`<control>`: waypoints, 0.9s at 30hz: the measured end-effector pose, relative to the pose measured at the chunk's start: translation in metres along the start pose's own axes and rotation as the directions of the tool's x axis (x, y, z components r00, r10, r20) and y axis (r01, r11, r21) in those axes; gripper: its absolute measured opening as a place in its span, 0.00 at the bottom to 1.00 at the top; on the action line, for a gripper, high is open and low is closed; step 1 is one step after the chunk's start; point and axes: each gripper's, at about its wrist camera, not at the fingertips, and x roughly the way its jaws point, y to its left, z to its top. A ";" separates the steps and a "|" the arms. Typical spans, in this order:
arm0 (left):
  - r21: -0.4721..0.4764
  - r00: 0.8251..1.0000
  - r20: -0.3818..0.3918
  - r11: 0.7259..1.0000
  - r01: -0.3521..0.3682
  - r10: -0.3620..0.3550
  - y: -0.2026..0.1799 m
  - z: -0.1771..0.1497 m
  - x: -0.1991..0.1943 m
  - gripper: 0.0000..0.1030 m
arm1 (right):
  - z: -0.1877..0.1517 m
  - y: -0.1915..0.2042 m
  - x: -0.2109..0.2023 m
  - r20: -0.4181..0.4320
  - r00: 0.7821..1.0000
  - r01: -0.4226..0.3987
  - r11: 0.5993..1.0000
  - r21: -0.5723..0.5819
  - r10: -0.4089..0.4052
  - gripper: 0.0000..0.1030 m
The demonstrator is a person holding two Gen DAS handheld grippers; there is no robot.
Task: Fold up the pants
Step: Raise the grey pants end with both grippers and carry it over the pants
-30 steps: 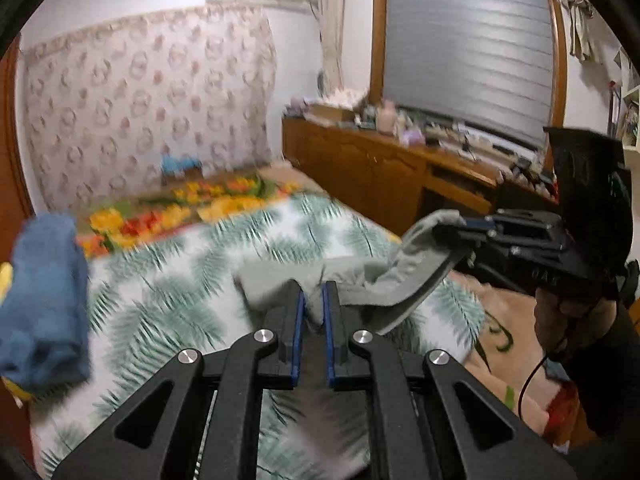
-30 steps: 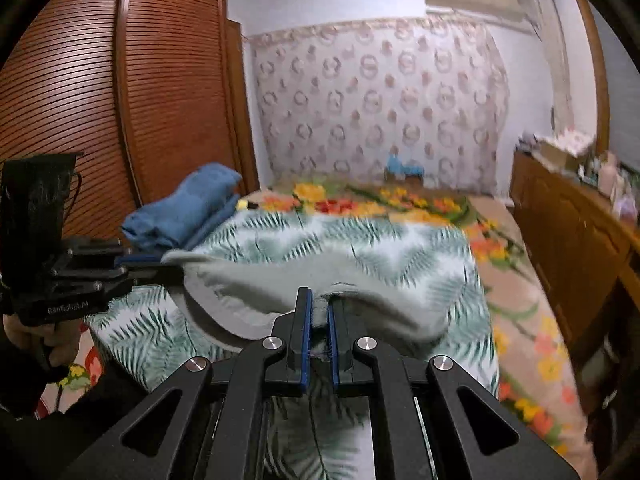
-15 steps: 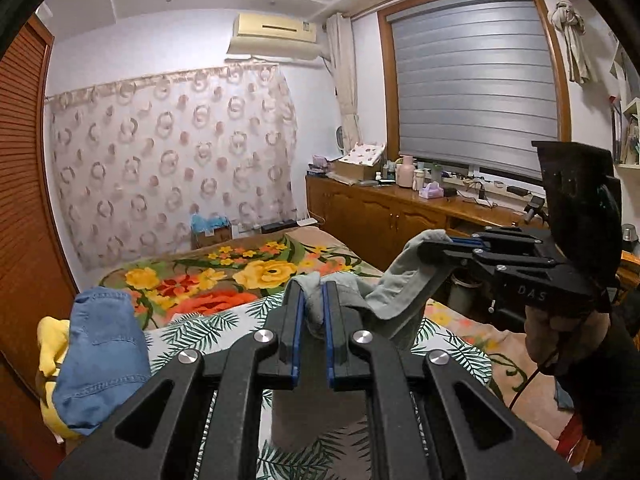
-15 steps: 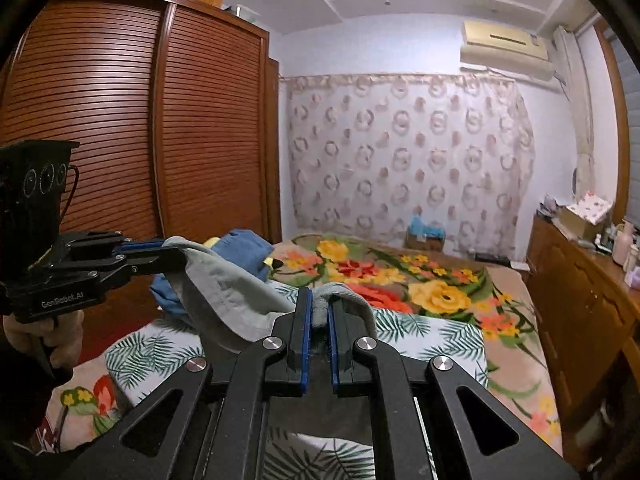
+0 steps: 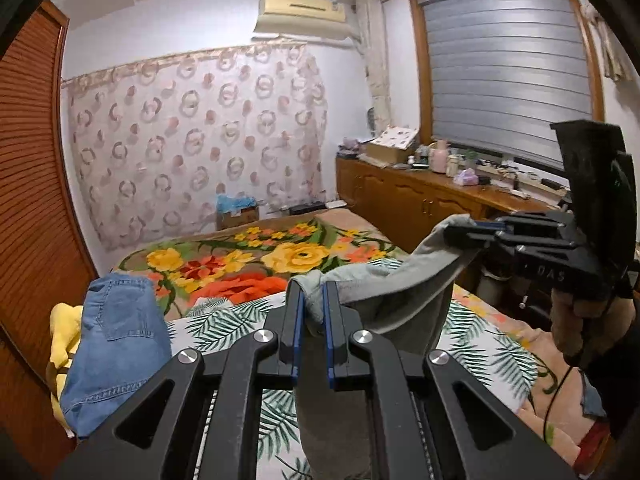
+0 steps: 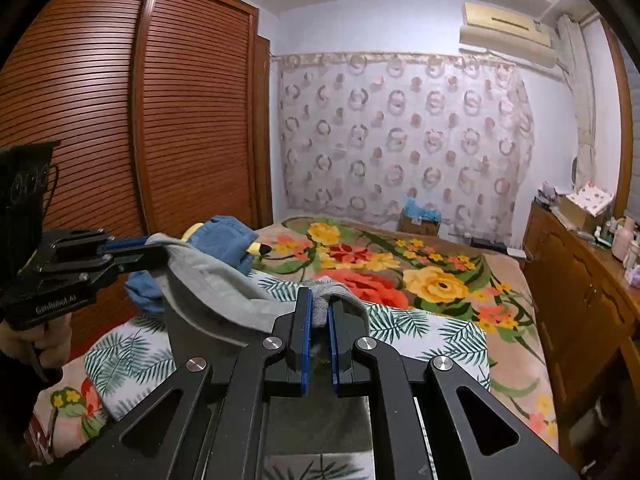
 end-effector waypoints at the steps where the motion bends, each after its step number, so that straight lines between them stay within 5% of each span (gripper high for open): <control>1: -0.005 1.000 -0.005 1.000 -0.004 0.004 0.003 0.000 0.004 0.09 | 0.005 0.000 0.005 -0.003 1.000 0.003 1.000 0.001 -0.003 0.07; 8: 0.009 0.999 -0.013 0.999 -0.053 0.053 0.012 0.014 0.028 0.09 | 0.039 0.008 0.053 -0.037 0.997 0.059 0.998 -0.039 -0.060 0.07; 18: 0.033 0.991 0.088 0.994 -0.105 0.102 0.020 0.078 0.034 0.09 | 0.123 0.019 0.062 0.078 0.983 0.170 0.985 -0.026 -0.167 0.07; 27: 0.091 0.995 -0.025 0.992 -0.090 0.092 0.014 0.017 0.049 0.09 | 0.071 0.037 0.081 -0.036 0.993 0.106 0.993 -0.057 -0.108 0.07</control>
